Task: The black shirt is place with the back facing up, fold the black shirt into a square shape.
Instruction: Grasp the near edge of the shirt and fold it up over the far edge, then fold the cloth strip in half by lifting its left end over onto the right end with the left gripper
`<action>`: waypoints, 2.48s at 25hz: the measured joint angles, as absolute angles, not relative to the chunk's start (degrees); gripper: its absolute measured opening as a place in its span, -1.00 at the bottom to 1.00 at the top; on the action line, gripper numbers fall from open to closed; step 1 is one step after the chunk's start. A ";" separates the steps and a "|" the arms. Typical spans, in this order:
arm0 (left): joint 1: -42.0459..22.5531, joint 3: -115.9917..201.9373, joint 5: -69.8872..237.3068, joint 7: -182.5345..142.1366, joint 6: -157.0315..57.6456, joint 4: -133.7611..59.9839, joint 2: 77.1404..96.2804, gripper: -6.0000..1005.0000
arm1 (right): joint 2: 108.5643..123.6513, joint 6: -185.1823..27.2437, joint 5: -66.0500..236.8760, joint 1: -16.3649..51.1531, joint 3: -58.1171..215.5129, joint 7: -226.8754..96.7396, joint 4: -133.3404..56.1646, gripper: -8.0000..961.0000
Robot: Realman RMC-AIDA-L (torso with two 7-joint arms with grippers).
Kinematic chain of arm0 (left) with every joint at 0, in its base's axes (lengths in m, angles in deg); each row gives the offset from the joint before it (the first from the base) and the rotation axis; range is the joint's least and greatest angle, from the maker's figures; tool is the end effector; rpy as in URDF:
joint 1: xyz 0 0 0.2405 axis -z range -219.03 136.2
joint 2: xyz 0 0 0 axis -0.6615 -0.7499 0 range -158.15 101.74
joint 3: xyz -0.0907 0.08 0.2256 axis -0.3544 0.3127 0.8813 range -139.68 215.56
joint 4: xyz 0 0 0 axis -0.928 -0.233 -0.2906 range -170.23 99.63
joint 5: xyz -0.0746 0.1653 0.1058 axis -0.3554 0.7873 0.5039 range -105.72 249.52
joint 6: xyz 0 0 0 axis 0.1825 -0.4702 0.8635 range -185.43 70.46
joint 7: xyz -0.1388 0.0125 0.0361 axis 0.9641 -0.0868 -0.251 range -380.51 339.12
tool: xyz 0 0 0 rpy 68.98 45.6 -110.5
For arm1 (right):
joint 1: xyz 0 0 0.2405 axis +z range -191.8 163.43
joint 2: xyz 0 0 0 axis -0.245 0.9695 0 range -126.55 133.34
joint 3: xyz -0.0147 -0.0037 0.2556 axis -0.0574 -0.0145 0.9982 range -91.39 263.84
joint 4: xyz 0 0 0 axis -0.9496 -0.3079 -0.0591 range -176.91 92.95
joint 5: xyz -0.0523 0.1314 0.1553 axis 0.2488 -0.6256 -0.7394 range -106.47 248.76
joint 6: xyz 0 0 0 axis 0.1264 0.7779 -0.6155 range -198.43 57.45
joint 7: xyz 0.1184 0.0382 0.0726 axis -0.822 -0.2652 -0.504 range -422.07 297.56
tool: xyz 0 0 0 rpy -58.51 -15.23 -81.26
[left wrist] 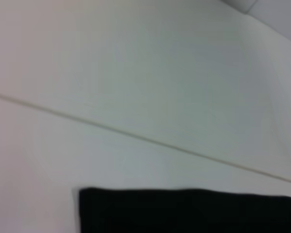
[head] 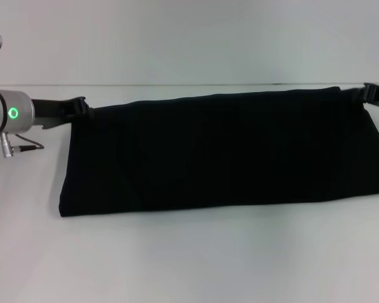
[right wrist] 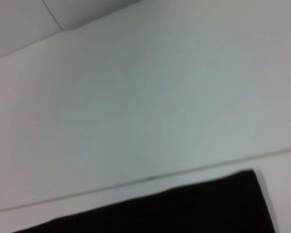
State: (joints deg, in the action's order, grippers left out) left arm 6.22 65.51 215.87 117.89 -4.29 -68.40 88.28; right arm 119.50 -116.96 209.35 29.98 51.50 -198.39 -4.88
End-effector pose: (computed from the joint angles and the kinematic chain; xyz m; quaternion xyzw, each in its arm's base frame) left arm -0.2745 0.4478 0.0313 -0.7170 -0.5996 -0.1565 0.3191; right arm 0.2846 0.4550 0.0549 -0.7160 0.5562 0.1615 0.3898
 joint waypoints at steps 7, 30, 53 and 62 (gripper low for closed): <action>7.37 66.70 215.81 117.90 -10.44 -68.27 89.00 -0.99 | 119.89 -107.00 209.58 32.52 46.28 -198.79 -7.75 -0.88; 10.56 75.45 216.16 117.73 -28.03 -62.17 90.43 -0.99 | 119.76 -89.90 209.56 36.30 38.09 -198.43 -15.77 -0.88; 5.94 75.58 209.97 131.95 -4.98 -75.12 89.37 -0.45 | 116.92 -114.23 203.41 32.45 41.66 -201.03 0.09 -0.44; -6.94 65.07 186.71 114.49 19.48 -72.27 88.59 0.12 | 120.60 -134.02 166.65 15.31 46.12 -173.15 5.39 -0.02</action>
State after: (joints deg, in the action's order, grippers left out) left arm -6.94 65.07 186.71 114.49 19.48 -72.27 88.59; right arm 120.60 -134.02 166.65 15.31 46.12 -173.15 5.39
